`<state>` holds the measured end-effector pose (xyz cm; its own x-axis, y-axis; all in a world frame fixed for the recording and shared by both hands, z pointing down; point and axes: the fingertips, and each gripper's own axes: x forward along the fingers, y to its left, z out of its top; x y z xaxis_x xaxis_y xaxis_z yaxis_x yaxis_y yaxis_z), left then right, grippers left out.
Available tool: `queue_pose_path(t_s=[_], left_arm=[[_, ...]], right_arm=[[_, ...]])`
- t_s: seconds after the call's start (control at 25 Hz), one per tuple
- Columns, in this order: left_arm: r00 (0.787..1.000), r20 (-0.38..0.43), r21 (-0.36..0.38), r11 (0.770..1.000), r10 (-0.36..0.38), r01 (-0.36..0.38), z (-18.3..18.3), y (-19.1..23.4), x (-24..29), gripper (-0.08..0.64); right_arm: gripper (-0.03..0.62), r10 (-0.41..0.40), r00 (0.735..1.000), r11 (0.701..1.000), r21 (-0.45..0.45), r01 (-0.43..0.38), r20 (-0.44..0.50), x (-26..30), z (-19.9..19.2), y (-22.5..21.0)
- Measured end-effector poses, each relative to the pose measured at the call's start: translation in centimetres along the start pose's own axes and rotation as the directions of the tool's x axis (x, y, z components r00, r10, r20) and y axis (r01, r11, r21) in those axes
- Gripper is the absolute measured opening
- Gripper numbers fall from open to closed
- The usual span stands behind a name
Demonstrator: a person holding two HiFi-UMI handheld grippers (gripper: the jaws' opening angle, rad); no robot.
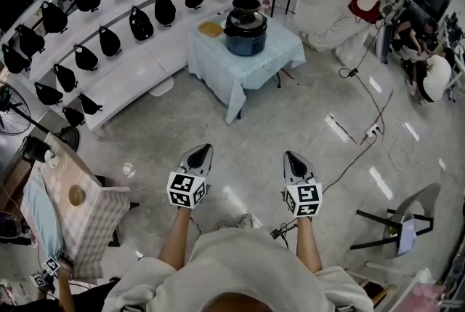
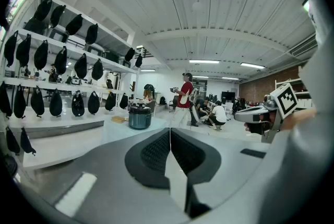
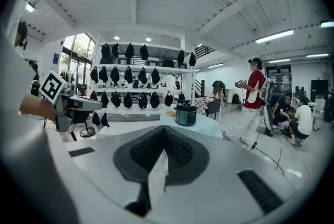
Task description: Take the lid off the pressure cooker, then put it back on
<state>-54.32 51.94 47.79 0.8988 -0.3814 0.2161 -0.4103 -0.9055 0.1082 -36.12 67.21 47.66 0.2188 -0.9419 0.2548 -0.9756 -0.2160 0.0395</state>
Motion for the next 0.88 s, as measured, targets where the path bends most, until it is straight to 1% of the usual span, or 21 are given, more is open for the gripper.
queue_pose_path(t_s=[0.16,0.32,0.48,0.52,0.56,0.64,0.68,0.72,0.76,0.88], left_arm=[[1.000,0.000,0.004,1.000,-0.001,0.001,0.1,-0.1,0.1,0.009],[1.000,0.005,0.011,1.000,-0.012,0.012,0.1,-0.6,0.0,0.011],[0.999,0.006,0.015,0.999,-0.031,0.031,0.0,-1.1,0.0,0.015],[0.999,0.003,0.012,0.999,-0.038,0.038,-0.1,-1.2,0.0,0.027],[0.999,0.000,0.008,0.999,-0.045,0.045,-0.3,-1.3,0.2,0.068],[0.998,-0.010,0.007,0.998,-0.057,0.057,-0.6,-1.6,0.5,0.174],[0.998,-0.015,0.009,0.998,-0.061,0.061,-0.8,-1.7,0.6,0.217],[0.998,-0.019,0.010,0.998,-0.064,0.064,-0.9,-1.9,0.8,0.246],[0.998,-0.021,0.009,0.998,-0.067,0.068,-0.9,-2.1,0.9,0.256],[0.997,-0.027,0.001,0.997,-0.077,0.077,-1.1,-2.7,1.4,0.275]], right_arm=[[0.000,0.004,1.000,1.000,-0.001,-0.004,-0.002,0.0,0.0,0.1],[0.002,0.010,1.000,1.000,0.021,-0.010,0.004,-0.1,0.0,0.1],[0.002,0.044,0.998,0.998,0.050,-0.046,0.039,-0.2,0.3,0.7],[0.002,0.051,0.997,0.997,0.061,-0.054,0.051,-0.2,0.4,0.8],[0.022,0.059,0.996,0.996,0.070,-0.063,0.061,-0.2,0.5,0.9],[0.207,0.079,0.994,0.993,0.077,-0.084,0.070,0.1,0.6,1.2],[0.275,0.087,0.994,0.993,0.071,-0.092,0.073,0.2,0.7,1.4],[0.298,0.094,0.993,0.993,0.062,-0.099,0.077,0.3,0.8,1.5],[0.309,0.100,0.992,0.993,0.055,-0.105,0.081,0.3,0.9,1.6],[0.315,0.105,0.991,0.993,0.043,-0.109,0.083,0.3,1.0,1.4]])
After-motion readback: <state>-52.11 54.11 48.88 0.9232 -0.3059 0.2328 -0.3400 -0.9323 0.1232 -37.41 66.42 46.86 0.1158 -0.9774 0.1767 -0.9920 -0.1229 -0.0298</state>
